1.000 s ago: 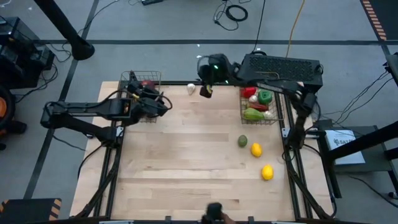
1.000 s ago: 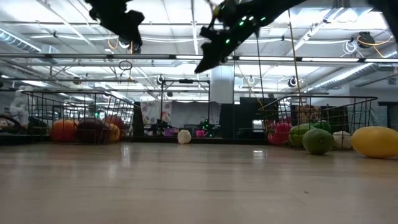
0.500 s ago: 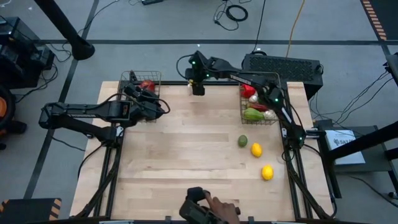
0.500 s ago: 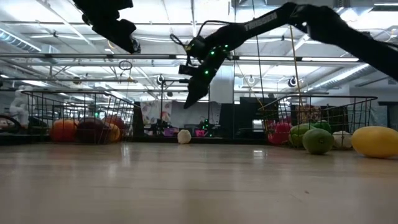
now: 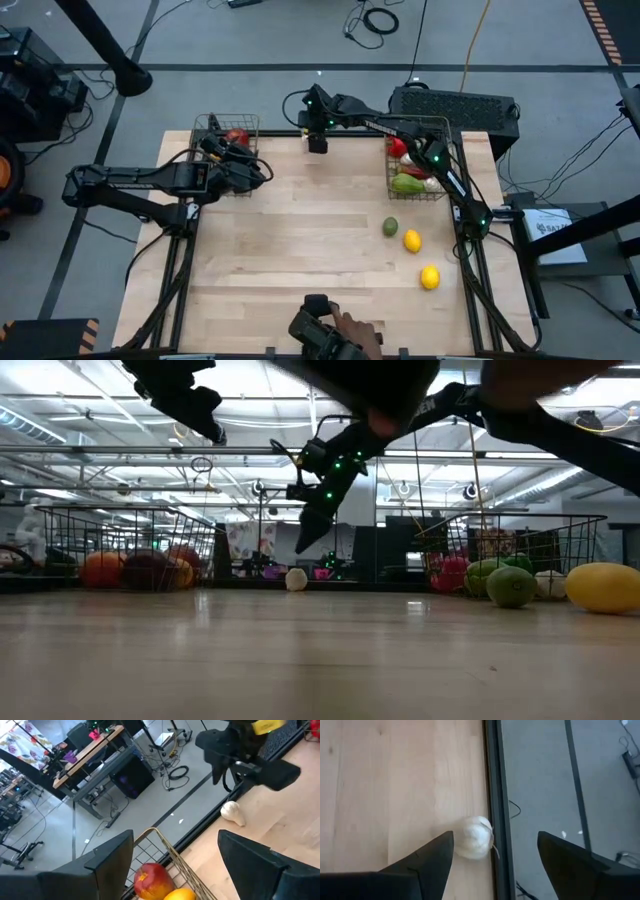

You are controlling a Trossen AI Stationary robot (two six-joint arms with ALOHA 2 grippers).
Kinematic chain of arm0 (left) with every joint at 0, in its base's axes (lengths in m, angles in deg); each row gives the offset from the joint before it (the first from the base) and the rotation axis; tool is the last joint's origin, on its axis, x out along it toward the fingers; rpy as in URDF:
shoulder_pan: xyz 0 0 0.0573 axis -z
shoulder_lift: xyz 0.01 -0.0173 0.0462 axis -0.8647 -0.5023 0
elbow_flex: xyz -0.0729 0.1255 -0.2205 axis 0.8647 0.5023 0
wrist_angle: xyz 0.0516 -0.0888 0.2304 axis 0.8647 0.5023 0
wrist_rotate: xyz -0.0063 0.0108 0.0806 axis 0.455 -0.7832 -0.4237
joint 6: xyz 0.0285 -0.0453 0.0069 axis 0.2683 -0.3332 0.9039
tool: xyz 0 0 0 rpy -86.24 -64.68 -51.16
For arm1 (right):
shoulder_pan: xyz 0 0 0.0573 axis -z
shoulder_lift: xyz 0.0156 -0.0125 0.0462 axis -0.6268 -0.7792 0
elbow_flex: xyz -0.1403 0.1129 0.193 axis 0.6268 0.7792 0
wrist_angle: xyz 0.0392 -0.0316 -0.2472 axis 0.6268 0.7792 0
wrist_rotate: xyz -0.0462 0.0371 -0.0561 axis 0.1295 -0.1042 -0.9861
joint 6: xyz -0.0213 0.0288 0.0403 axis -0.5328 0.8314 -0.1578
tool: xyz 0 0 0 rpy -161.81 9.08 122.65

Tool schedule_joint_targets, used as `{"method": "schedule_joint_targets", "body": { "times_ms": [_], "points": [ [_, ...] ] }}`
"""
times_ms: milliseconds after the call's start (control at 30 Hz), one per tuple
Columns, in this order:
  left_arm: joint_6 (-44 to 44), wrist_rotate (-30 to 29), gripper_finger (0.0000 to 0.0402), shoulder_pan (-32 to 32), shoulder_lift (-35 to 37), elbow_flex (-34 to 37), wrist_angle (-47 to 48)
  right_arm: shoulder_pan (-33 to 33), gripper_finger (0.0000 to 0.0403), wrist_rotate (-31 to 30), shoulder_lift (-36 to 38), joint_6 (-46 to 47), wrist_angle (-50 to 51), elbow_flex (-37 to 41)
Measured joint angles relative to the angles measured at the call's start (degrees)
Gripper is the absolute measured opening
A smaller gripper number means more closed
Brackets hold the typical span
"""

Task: Sort produce into baskets
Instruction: Put the garlic into the right wire basket

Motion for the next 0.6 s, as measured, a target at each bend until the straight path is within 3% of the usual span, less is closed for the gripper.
{"method": "schedule_joint_targets", "body": {
  "times_ms": [600],
  "points": [
    [7.7,0.1,0.0294,0.0,0.0,0.0,-7.4,2.3,0.0278,8.3,-2.4,8.6,-2.9,0.0]
  ]
}}
